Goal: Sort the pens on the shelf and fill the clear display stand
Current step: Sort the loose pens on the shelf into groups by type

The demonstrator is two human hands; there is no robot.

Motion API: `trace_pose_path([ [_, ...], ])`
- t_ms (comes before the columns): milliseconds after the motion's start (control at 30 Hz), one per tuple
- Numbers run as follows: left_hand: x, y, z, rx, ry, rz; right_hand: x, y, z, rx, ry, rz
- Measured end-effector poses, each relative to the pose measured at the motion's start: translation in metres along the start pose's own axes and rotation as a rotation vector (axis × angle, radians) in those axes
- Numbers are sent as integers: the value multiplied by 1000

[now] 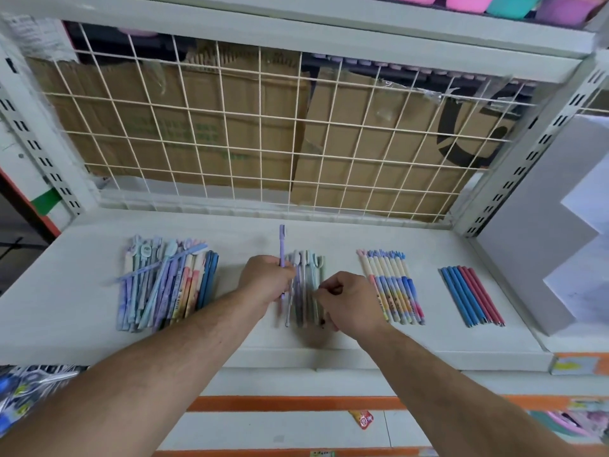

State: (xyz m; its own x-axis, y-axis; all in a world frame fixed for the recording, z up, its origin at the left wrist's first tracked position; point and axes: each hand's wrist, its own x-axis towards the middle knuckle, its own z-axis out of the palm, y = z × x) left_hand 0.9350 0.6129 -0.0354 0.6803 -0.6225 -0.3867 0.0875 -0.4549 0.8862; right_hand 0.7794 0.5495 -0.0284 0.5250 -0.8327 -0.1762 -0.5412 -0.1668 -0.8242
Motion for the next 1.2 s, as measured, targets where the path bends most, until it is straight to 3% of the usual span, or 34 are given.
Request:
trace_pose_path([
  [133, 0, 1, -3, 148, 35, -14, 7, -4, -6, -7, -29, -27],
  [367, -17, -2, -3, 479, 90, 131, 14, -8, -2, 1, -82, -63],
  [667, -36, -8, -6, 686, 115, 153, 12, -4, -4, 11, -130, -96],
  [900, -36, -20, -22, 712, 102, 154, 4, -11, 5, -39, -105, -136],
  [1200, -40, -23, -88, 1323, 375, 313, -13, -29, 33, -77, -68, -149],
])
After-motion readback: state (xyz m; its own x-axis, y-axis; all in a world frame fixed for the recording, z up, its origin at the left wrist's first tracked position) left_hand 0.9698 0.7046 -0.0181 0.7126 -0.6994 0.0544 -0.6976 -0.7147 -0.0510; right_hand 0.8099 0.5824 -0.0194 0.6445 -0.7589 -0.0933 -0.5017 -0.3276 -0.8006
